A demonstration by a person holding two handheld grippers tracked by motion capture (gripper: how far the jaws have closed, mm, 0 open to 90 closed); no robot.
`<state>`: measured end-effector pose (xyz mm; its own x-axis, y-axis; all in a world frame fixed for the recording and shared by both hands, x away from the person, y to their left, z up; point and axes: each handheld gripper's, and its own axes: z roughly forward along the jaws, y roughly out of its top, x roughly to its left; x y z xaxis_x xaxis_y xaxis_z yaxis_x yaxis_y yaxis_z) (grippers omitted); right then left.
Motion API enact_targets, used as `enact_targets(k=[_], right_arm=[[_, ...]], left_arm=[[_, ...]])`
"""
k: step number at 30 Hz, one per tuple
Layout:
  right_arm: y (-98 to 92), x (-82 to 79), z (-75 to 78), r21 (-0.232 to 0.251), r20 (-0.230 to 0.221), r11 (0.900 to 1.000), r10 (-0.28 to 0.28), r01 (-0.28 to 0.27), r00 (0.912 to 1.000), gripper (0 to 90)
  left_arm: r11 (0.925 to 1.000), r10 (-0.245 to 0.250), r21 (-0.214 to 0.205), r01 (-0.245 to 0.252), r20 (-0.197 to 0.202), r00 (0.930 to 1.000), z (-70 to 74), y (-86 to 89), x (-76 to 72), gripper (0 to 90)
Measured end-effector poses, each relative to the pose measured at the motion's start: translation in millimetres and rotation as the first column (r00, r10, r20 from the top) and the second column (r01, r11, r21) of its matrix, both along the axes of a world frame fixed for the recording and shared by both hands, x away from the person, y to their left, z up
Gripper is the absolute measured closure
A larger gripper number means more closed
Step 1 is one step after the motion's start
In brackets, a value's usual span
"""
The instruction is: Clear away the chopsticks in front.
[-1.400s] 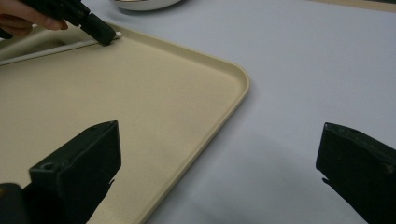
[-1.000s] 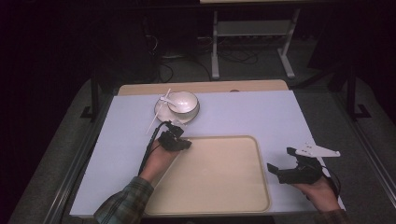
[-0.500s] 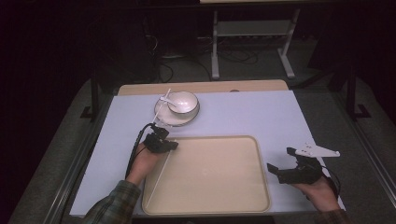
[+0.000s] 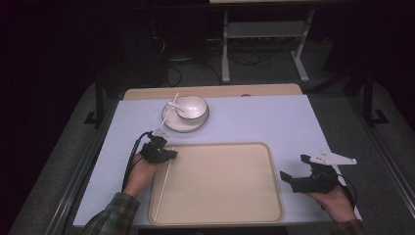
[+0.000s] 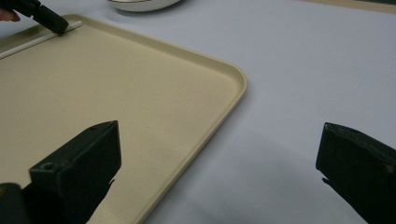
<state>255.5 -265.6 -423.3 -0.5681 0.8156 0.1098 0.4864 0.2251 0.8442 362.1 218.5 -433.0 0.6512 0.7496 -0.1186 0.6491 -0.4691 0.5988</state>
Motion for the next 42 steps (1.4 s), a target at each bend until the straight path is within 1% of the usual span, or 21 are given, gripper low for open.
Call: enact_targets(k=[6,11,16,18,19,20,22,24,26,28,30,32,37,39,42], right_arm=[[0.2,0.1,0.0,-0.001,-0.001,1.0000,0.000,0.000,1.0000,0.0],[0.3,-0.1,0.1,-0.002,-0.001,1.0000,0.000,0.000,1.0000,0.0],[0.8,0.1,0.0,-0.003,-0.002,1.0000,0.004,-0.004,1.0000,0.0],[1.1,0.0,0.0,-0.003,-0.002,1.0000,0.005,-0.005,1.0000,0.0],[1.2,-0.1,-0.1,-0.004,-0.002,1.0000,0.005,-0.005,1.0000,0.0],[1.3,-0.1,-0.3,-0.006,-0.002,1.0000,0.006,-0.006,1.0000,0.0],[1.6,-0.2,-0.5,-0.007,-0.002,0.9999,0.008,-0.008,1.0000,0.0],[1.8,-0.2,-0.3,-0.007,-0.001,0.9999,0.009,-0.009,1.0000,0.0],[2.2,0.0,-0.2,-0.007,-0.001,0.9999,0.009,-0.009,1.0000,0.0],[2.6,0.0,-0.3,-0.007,-0.001,0.9999,0.010,-0.010,1.0000,0.0],[2.5,0.2,-0.5,-0.010,-0.002,0.9999,0.010,-0.010,1.0000,0.0],[2.4,0.1,-0.5,-0.009,-0.001,0.9999,0.010,-0.010,1.0000,0.0],[2.5,0.1,-0.5,-0.008,-0.001,0.9999,0.011,-0.011,0.9999,0.0],[2.6,0.0,-0.5,-0.007,-0.001,0.9999,0.011,-0.011,0.9999,0.0],[2.6,0.0,-0.6,-0.009,-0.002,0.9999,0.011,-0.011,0.9999,0.0]], left_arm=[[0.9998,0.022,0.002,-0.022,0.000,0.9998,0.2,11.1,-2.3,89.5],[0.9994,0.034,0.000,-0.034,0.001,0.9994,0.3,16.3,-4.0,89.5],[0.9995,0.032,0.002,-0.032,0.002,0.9995,0.2,15.4,-3.9,89.5],[0.9995,0.033,-0.003,-0.033,0.007,0.9994,0.7,14.3,-4.2,89.4],[0.9995,0.032,0.002,-0.032,0.012,0.9994,1.4,14.3,-4.3,89.2],[0.9994,0.033,0.009,-0.033,0.017,0.9993,2.1,14.4,-4.4,87.5],[0.9993,0.036,0.008,-0.036,0.020,0.9992,3.4,15.4,-4.0,84.7],[0.9991,0.042,-0.002,-0.042,0.024,0.9988,5.3,16.1,-4.2,82.4],[0.9989,0.045,-0.013,-0.044,0.025,0.9987,7.2,16.3,-4.7,78.4],[0.9992,0.040,-0.011,-0.039,0.035,0.9986,9.0,17.1,-4.7,72.8],[0.9989,0.043,-0.023,-0.042,0.026,0.9988,10.0,17.8,-4.1,65.1],[0.9989,0.040,-0.025,-0.039,0.030,0.9988,11.1,18.6,-4.1,61.2],[0.9987,0.019,-0.047,-0.018,0.017,0.9997,13.4,19.3,-4.2,52.6],[0.9981,0.014,-0.060,-0.012,0.020,0.9997,15.3,19.7,-4.5,49.2],[0.9950,0.004,-0.100,-0.003,0.008,1.0000,18.2,20.9,-4.2,38.6]])
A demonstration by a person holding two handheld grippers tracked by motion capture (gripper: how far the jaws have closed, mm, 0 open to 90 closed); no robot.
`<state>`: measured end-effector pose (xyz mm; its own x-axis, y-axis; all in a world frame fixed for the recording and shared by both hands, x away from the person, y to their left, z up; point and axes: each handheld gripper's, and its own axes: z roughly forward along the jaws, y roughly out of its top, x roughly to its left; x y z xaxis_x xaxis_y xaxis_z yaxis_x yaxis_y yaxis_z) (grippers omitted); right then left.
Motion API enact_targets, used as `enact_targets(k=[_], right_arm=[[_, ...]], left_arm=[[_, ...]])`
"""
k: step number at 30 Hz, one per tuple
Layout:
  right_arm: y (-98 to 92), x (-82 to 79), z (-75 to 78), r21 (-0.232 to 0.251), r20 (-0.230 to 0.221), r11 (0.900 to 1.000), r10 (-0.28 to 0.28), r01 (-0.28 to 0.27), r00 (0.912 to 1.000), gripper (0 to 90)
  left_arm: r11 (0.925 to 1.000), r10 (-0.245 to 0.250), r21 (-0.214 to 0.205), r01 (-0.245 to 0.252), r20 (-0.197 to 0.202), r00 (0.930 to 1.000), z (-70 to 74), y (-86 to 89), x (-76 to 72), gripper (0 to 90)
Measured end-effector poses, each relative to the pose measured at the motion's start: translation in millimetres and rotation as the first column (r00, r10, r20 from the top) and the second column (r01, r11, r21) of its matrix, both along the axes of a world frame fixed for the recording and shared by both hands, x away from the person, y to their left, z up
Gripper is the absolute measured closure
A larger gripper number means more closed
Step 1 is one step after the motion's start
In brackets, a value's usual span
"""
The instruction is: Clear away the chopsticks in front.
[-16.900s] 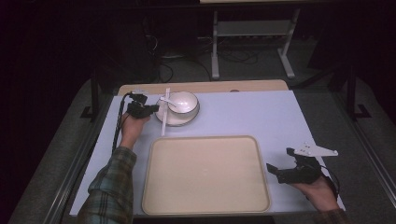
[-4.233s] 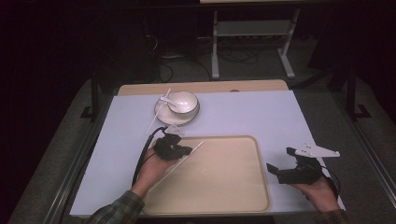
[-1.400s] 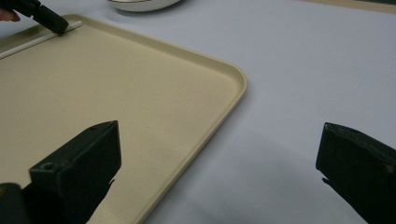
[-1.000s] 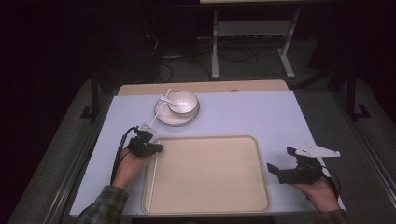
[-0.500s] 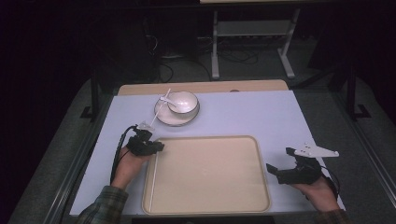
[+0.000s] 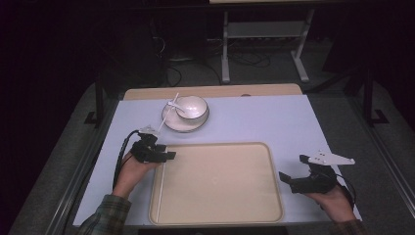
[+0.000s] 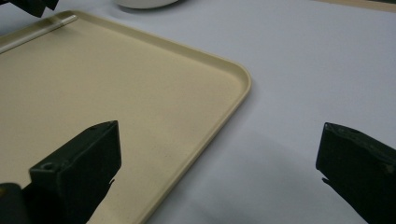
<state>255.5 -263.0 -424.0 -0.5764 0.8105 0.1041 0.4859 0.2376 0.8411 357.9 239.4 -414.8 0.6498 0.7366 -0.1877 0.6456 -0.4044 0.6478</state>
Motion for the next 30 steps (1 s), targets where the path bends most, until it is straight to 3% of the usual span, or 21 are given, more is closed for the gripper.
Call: enact_targets(k=[6,15,20,30], right_arm=[[0.0,0.1,-0.2,0.000,0.000,1.0000,-0.002,0.002,1.0000,0.0],[-0.9,0.1,0.1,0.003,0.000,1.0000,-0.007,0.007,1.0000,0.0],[-0.9,0.5,-0.4,0.001,-0.003,1.0000,-0.008,0.008,1.0000,0.0],[-1.3,1.0,-0.8,0.000,-0.003,1.0000,-0.009,0.009,1.0000,0.0]], left_arm=[[1.0000,-0.007,-0.005,0.007,0.015,0.9999,7.6,1.9,0.3,13.0],[0.9999,0.011,-0.013,-0.011,0.035,0.9993,16.1,10.5,11.3,10.9],[0.9996,0.020,0.019,-0.021,0.034,0.9992,17.7,14.5,24.4,10.9],[0.9979,0.044,0.045,-0.045,0.038,0.9983,28.1,20.3,52.8,11.0]])
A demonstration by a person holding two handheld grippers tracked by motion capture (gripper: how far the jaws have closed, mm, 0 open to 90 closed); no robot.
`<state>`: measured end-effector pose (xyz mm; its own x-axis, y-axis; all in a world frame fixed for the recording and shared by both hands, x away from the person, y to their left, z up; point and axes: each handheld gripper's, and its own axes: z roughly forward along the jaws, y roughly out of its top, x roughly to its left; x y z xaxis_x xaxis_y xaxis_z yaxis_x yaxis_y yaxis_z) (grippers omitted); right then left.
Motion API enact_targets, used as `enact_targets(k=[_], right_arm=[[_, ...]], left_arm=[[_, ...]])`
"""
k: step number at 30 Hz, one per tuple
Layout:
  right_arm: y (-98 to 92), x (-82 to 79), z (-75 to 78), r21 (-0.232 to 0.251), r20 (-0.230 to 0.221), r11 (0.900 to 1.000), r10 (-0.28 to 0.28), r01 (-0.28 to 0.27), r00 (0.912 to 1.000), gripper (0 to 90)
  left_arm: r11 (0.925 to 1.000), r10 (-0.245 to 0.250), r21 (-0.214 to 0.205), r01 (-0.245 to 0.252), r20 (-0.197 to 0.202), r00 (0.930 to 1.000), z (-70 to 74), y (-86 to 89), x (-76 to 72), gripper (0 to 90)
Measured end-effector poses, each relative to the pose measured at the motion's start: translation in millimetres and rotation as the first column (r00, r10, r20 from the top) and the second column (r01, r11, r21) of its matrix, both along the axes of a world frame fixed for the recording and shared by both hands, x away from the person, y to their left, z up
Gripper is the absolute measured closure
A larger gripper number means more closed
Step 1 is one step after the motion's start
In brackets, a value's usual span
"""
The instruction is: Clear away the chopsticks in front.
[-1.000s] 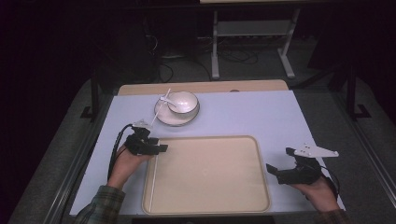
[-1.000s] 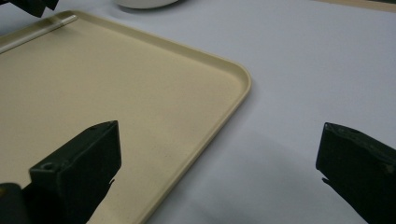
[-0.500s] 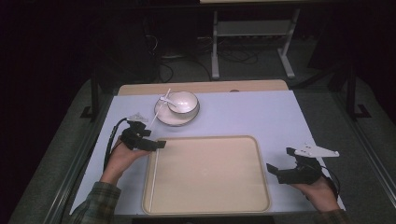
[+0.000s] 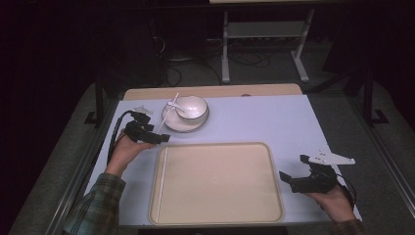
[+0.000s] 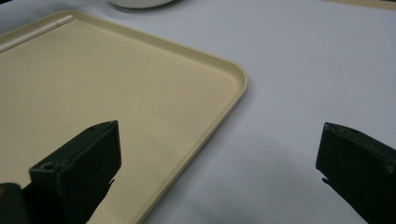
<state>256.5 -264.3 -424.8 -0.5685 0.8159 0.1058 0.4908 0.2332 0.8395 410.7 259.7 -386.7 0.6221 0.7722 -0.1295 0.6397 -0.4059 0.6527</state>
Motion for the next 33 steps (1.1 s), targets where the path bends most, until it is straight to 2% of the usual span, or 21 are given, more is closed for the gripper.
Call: enact_targets(k=[9,16,19,24,29,31,33], right_arm=[[-0.5,0.0,-0.1,0.002,-0.001,1.0000,-0.001,0.001,1.0000,0.0],[-0.9,0.1,0.1,0.005,-0.002,1.0000,-0.004,0.004,1.0000,0.0],[-0.9,0.1,0.1,0.005,-0.002,1.0000,-0.004,0.004,1.0000,0.0],[-1.4,0.1,0.0,0.005,-0.002,1.0000,-0.004,0.004,1.0000,0.0],[-1.8,0.1,-0.1,0.007,-0.001,1.0000,-0.005,0.005,1.0000,0.0],[-2.0,0.1,-0.1,0.008,-0.002,1.0000,-0.006,0.006,1.0000,0.0],[-2.0,0.2,-0.2,0.008,-0.002,1.0000,-0.005,0.005,1.0000,0.0]], left_arm=[[0.9996,0.013,0.025,-0.013,-0.001,0.9999,8.1,-2.3,20.1,11.5],[0.9992,0.030,0.024,-0.030,0.009,0.9995,9.8,-2.1,37.6,12.1],[0.9971,0.022,0.073,-0.023,0.013,0.9997,10.2,-4.7,45.4,12.6],[0.9952,0.033,0.092,-0.035,0.015,0.9993,8.8,-8.7,56.1,15.2],[0.9932,0.038,0.110,-0.038,0.005,0.9993,2.5,-11.8,67.0,26.3],[0.9934,0.046,0.104,-0.047,0.016,0.9988,-0.1,-12.6,69.7,32.0],[0.9941,0.057,0.092,-0.058,0.009,0.9983,-3.6,-12.8,73.1,39.0]])
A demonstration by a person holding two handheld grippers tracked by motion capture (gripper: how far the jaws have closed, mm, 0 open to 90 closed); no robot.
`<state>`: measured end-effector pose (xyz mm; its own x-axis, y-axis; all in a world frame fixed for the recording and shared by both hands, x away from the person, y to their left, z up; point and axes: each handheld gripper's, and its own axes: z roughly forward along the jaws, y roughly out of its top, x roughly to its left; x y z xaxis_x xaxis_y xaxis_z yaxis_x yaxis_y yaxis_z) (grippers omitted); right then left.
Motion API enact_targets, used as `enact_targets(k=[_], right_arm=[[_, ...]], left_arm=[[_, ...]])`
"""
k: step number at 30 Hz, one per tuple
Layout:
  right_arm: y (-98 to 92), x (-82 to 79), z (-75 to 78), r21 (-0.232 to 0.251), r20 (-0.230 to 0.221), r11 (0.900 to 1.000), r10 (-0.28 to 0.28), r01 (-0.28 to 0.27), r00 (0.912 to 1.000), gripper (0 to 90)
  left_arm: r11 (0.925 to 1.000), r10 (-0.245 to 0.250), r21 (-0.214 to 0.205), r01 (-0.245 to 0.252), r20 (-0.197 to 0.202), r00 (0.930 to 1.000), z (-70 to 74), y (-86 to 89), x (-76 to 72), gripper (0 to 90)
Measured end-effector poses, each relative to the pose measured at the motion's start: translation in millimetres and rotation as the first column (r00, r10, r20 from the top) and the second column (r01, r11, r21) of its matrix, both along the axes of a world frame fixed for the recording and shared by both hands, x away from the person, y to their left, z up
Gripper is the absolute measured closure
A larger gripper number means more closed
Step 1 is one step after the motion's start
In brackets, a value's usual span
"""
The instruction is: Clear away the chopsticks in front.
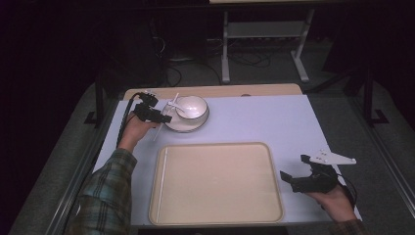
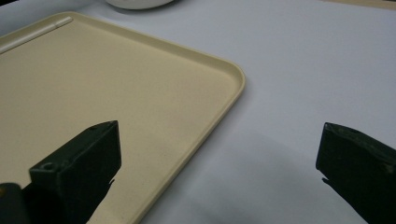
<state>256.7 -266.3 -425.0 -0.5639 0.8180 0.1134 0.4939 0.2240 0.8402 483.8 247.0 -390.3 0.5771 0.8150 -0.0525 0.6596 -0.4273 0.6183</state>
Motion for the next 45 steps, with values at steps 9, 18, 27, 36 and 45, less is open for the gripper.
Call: enact_targets(k=[9,18,27,36,45], right_arm=[[-0.6,-0.2,0.1,0.000,0.000,1.0000,-0.001,0.001,1.0000,0.0],[-0.7,-0.4,0.1,0.000,-0.001,1.0000,-0.002,0.002,1.0000,0.0],[-1.4,-0.6,0.2,0.001,0.001,1.0000,-0.004,0.004,1.0000,0.0],[-2.3,-1.2,0.5,0.003,0.003,1.0000,-0.006,0.006,1.0000,0.0],[-2.3,-1.4,0.7,0.004,0.003,1.0000,-0.005,0.005,1.0000,0.0]], left_arm=[[0.9993,0.034,-0.017,-0.033,0.036,0.9988,-6.7,1.8,7.2,63.5],[0.9976,0.063,-0.033,-0.061,0.054,0.9965,-9.5,5.3,11.2,71.5],[0.9977,0.066,-0.023,-0.064,0.052,0.9965,-17.2,1.8,15.1,72.9],[0.9976,0.067,-0.022,-0.066,0.036,0.9971,-24.5,-2.7,18.5,74.8],[0.9976,0.068,0.012,-0.068,0.020,0.9975,-29.8,-9.8,19.3,78.5]])
